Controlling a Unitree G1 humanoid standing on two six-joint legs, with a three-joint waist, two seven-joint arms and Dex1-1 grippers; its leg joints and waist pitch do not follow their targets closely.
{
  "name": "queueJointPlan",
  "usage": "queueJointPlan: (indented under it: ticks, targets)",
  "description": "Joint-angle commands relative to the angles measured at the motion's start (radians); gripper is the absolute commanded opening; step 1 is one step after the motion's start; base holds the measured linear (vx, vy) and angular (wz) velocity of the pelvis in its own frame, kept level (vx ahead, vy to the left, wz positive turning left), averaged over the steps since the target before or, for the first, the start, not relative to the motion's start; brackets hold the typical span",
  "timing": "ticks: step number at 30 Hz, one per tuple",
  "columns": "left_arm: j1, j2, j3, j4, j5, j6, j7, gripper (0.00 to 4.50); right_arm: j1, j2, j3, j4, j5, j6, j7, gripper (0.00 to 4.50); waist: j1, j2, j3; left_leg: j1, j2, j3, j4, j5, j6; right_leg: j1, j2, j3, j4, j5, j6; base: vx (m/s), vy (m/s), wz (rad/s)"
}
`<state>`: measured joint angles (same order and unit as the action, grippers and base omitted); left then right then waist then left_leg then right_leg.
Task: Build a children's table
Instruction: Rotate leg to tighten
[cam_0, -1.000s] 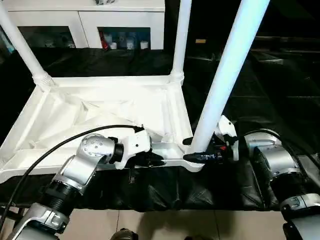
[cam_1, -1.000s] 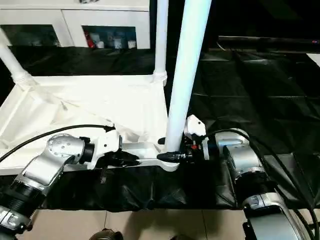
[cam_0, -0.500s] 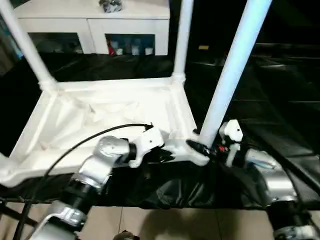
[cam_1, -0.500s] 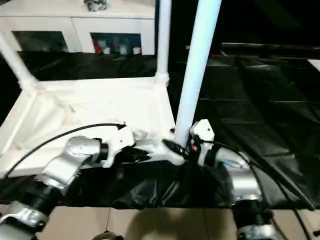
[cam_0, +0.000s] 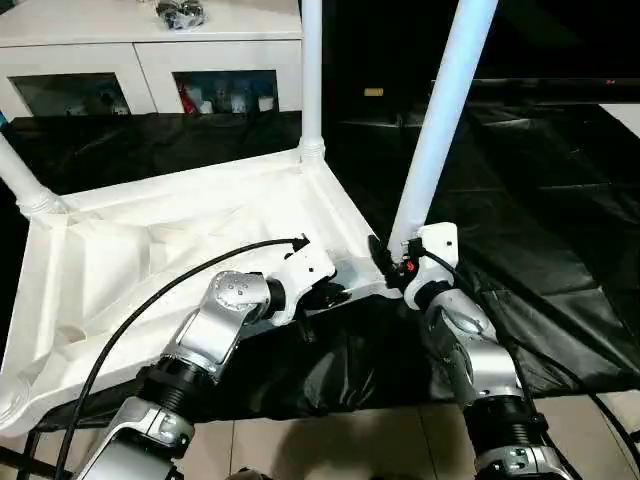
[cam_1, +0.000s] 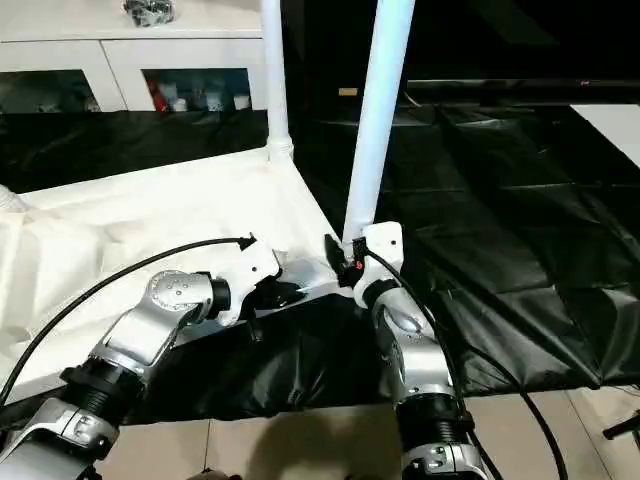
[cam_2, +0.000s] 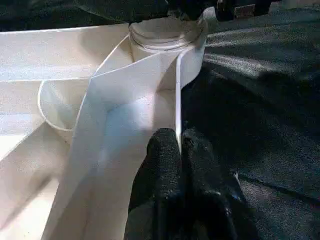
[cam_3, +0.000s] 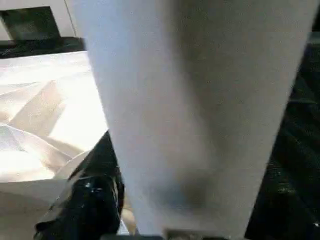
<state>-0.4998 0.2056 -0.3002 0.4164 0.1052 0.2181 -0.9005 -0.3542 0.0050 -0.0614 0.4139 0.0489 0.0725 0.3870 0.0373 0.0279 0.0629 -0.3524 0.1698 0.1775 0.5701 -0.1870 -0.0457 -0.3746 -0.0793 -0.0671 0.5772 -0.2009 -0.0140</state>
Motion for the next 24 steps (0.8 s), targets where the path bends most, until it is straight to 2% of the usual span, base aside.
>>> queueJointPlan:
  ticks: [1, 4, 6, 7, 8, 9, 11, 14, 17, 20, 22, 24]
  targets:
    - [-0.035, -0.029, -0.046, -0.034, -0.027, -0.036, -0.029, 0.0, 0.016, 0.021, 0.106, 0.023, 0.014, 0.053, 0.1, 3.14, 0.005, -0.001, -0.05, 0.005, 0.063, -0.031, -0.089, -0.367, -0.005, 0.019, -0.081, 0.055, -0.079, -0.336, -0.166, 0.0, 0.0, 0.0]
    - [-0.021, 0.003, -0.045, -0.053, -0.038, -0.052, -0.078, 0.0, 0.022, -0.053, 0.113, 0.009, 0.02, 0.042, 0.192, 3.15, 0.011, -0.002, -0.056, 0.006, 0.064, -0.023, -0.081, -0.291, 0.02, 0.021, -0.08, 0.056, -0.072, -0.262, -0.193, 0.0, 0.0, 0.0]
    - [-0.018, 0.012, -0.042, -0.057, -0.043, -0.056, -0.089, 0.0, 0.022, -0.082, 0.118, 0.004, 0.025, 0.038, 0.235, 3.15, 0.014, -0.004, -0.061, -0.004, 0.062, -0.021, -0.074, -0.234, 0.041, 0.031, -0.081, 0.055, -0.063, -0.202, -0.207, 0.0, 0.0, 0.0]
    - [-0.016, 0.024, -0.038, -0.059, -0.048, -0.061, -0.107, 0.0, 0.023, -0.122, 0.126, -0.005, 0.038, 0.043, 0.312, 3.15, 0.018, -0.001, -0.065, -0.003, 0.063, -0.018, -0.068, -0.18, 0.059, 0.029, -0.08, 0.055, -0.057, -0.133, -0.222, 0.0, 0.0, 0.0]
    - [-0.016, 0.024, -0.038, -0.059, -0.048, -0.061, -0.108, 0.0, 0.023, -0.123, 0.127, -0.005, 0.038, 0.043, 0.313, 3.15, 0.02, -0.006, -0.064, -0.009, 0.061, -0.018, -0.066, -0.144, 0.075, 0.034, -0.077, 0.051, -0.049, -0.085, -0.234, 0.0, 0.0, 0.0]
    - [-0.013, 0.049, -0.035, -0.058, -0.056, -0.077, -0.147, 0.0, 0.022, -0.212, 0.167, -0.017, 0.047, 0.04, 0.489, 3.15, 0.02, -0.008, -0.063, -0.01, 0.061, -0.016, -0.064, -0.137, 0.084, 0.034, -0.075, 0.051, -0.049, -0.07, -0.238, 0.0, 0.0, 0.0]
    - [-0.011, 0.072, -0.037, -0.058, -0.059, -0.088, -0.179, 0.0, 0.02, -0.278, 0.204, -0.026, 0.053, 0.03, 0.628, 3.15, 0.03, -0.008, -0.064, -0.005, 0.063, -0.012, -0.056, -0.121, 0.12, 0.034, -0.074, 0.049, -0.044, -0.03, -0.26, 0.0, 0.0, 0.0]
    - [-0.006, 0.102, -0.044, -0.064, -0.067, -0.1, -0.219, 0.0, 0.003, -0.333, 0.234, -0.031, 0.074, 0.032, 0.756, 3.15, 0.036, -0.011, -0.063, -0.008, 0.068, -0.013, -0.055, -0.103, 0.14, 0.034, -0.074, 0.045, -0.038, -0.018, -0.274, 0.0, 0.0, 0.0]
    - [-0.001, 0.128, -0.049, -0.072, -0.074, -0.105, -0.258, 0.0, -0.019, -0.364, 0.254, -0.028, 0.095, 0.036, 0.856, 3.15, 0.041, -0.01, -0.059, -0.005, 0.07, -0.012, -0.057, -0.144, 0.129, 0.03, -0.073, 0.043, -0.043, -0.094, -0.273, 0.0, 0.0, 0.0]
    - [-0.003, 0.159, -0.052, -0.061, -0.074, -0.119, -0.293, 0.0, -0.057, -0.391, 0.281, -0.019, 0.12, 0.053, 0.963, 2.86, 0.047, -0.012, -0.057, -0.003, 0.071, -0.013, -0.059, -0.172, 0.105, 0.028, -0.076, 0.046, -0.048, -0.161, -0.261, 0.0, 0.0, 0.0]
    - [-0.005, 0.168, -0.052, -0.056, -0.076, -0.123, -0.302, 0.0, -0.07, -0.398, 0.291, -0.012, 0.119, 0.05, 0.993, 2.71, 0.05, -0.01, -0.055, -0.004, 0.072, -0.013, -0.06, -0.177, 0.098, 0.026, -0.076, 0.048, -0.049, -0.173, -0.256, 0.0, 0.0, 0.0]
    - [-0.007, 0.173, -0.051, -0.052, -0.08, -0.124, -0.31, 0.0, -0.08, -0.403, 0.298, -0.004, 0.117, 0.047, 1.018, 2.56, 0.052, -0.013, -0.056, -0.004, 0.07, -0.013, -0.059, -0.168, 0.093, 0.026, -0.077, 0.048, -0.047, -0.169, -0.257, 0.0, 0.0, 0.0]
